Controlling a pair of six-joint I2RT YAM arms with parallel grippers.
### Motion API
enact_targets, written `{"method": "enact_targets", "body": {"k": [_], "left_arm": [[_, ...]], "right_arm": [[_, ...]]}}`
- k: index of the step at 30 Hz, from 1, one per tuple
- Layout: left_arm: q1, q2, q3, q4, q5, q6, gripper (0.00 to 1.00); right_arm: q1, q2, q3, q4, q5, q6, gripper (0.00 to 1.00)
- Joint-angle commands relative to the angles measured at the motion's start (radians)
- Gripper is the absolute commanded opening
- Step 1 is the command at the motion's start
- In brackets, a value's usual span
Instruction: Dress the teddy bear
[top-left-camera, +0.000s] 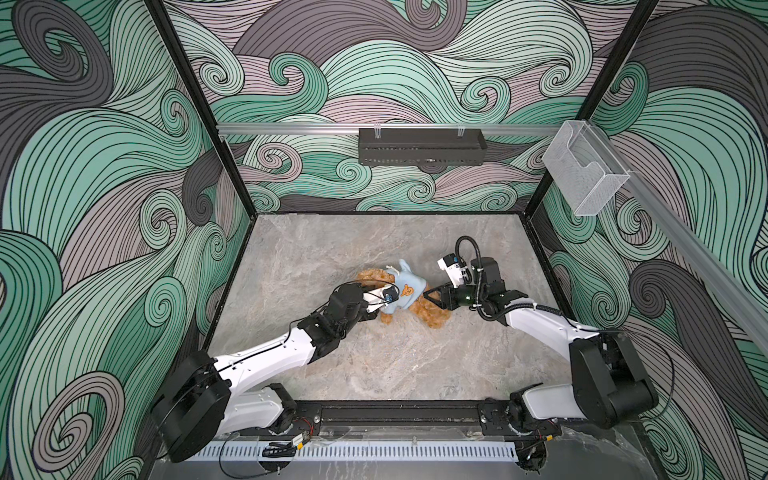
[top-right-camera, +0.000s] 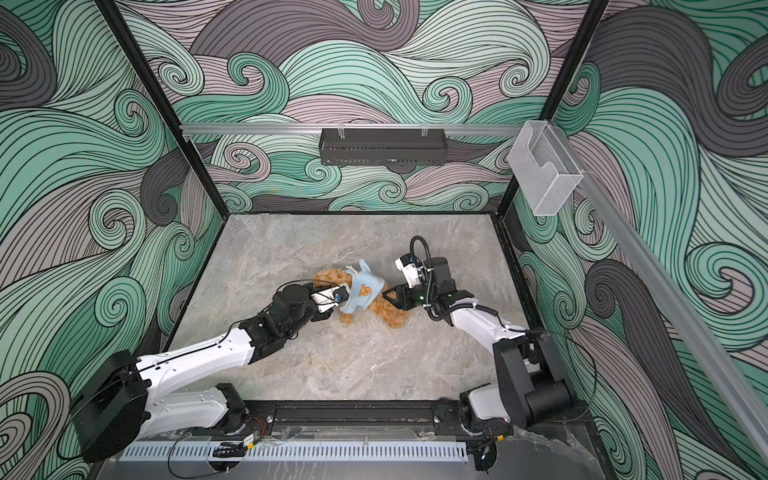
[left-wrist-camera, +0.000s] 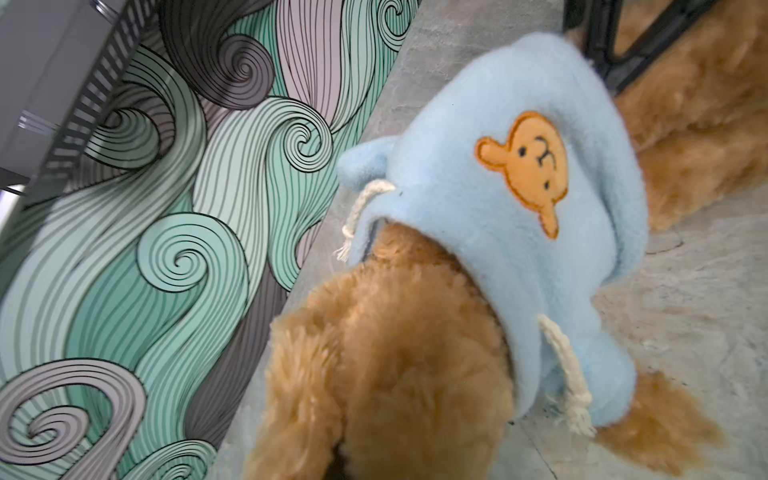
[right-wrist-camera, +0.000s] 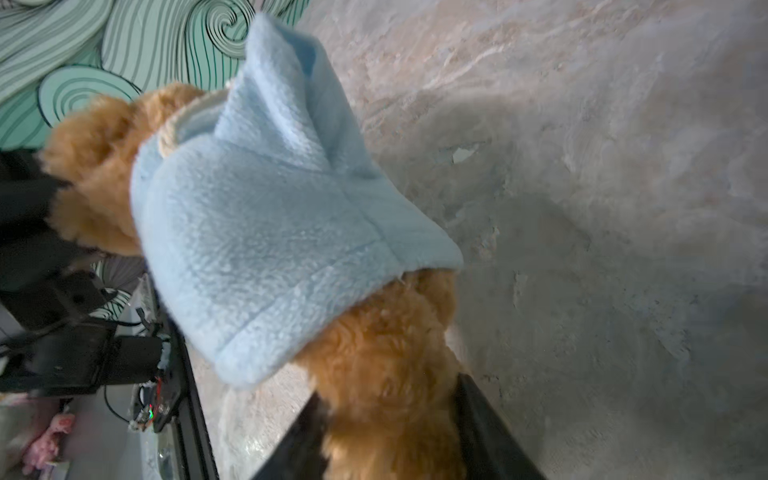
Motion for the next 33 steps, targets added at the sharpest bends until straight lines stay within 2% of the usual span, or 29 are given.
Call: {"method": "enact_targets", "body": {"k": [1, 2, 4, 6, 7, 8, 9, 10, 11, 13, 15, 16, 19, 20, 21, 25, 29, 33], "left_arm": [[0.061, 0.050, 0.012, 0.020, 0.110, -0.163, 0.20], [0.073, 0.077, 0.031, 0.008, 0.104, -0.187, 0.33], [0.083, 0.124, 0.083, -0.025, 0.021, -0.235, 0.52], [0.083, 0.144, 0.126, -0.067, -0.093, -0.278, 0.63], [0.081, 0.139, 0.137, -0.082, -0.157, -0.321, 0.66], [0.081, 0.117, 0.137, -0.097, -0.200, -0.369, 0.76], [0.081, 0.088, 0.127, -0.107, -0.220, -0.413, 0.77], [0.080, 0.046, 0.111, -0.126, -0.218, -0.468, 0.85], [0.079, -0.004, 0.093, -0.150, -0.177, -0.514, 0.86], [0.065, -0.087, 0.048, -0.172, -0.026, -0.552, 0.86], [0.014, -0.134, -0.006, -0.116, 0.048, -0.576, 0.84], [-0.012, -0.140, -0.020, -0.099, 0.084, -0.576, 0.80], [-0.054, -0.077, -0.003, -0.076, 0.180, -0.546, 0.59], [-0.066, -0.035, 0.015, -0.075, 0.190, -0.526, 0.54], [-0.076, 0.002, 0.031, -0.075, 0.204, -0.509, 0.52], [-0.103, 0.166, 0.098, -0.041, 0.237, -0.462, 0.51], [-0.103, 0.320, 0.156, -0.013, 0.199, -0.429, 0.50], [-0.105, 0.399, 0.186, 0.017, 0.163, -0.426, 0.44]], "right_arm": [[0.036, 0.056, -0.065, 0.151, 0.010, 0.137, 0.32], [0.053, 0.076, -0.083, 0.178, 0.014, 0.171, 0.31], [0.079, 0.101, -0.096, 0.191, 0.052, 0.244, 0.27], [0.089, 0.110, -0.104, 0.195, 0.090, 0.322, 0.26], [0.091, 0.109, -0.112, 0.201, 0.107, 0.361, 0.26], [0.093, 0.105, -0.121, 0.205, 0.127, 0.392, 0.26], [0.092, 0.100, -0.124, 0.203, 0.145, 0.412, 0.26], [0.093, 0.091, -0.129, 0.204, 0.159, 0.429, 0.26], [0.094, 0.083, -0.127, 0.200, 0.168, 0.438, 0.26], [0.095, 0.074, -0.113, 0.171, 0.181, 0.442, 0.26], [0.094, 0.072, -0.100, 0.146, 0.185, 0.430, 0.26], [0.094, 0.074, -0.092, 0.134, 0.186, 0.424, 0.26], [0.094, 0.082, -0.086, 0.142, 0.176, 0.427, 0.26], [0.095, 0.085, -0.087, 0.148, 0.175, 0.431, 0.26], [0.096, 0.087, -0.087, 0.148, 0.174, 0.432, 0.26], [0.096, 0.085, -0.092, 0.162, 0.182, 0.437, 0.26], [0.096, 0.089, -0.097, 0.178, 0.182, 0.447, 0.26], [0.096, 0.095, -0.098, 0.182, 0.179, 0.448, 0.25]]}}
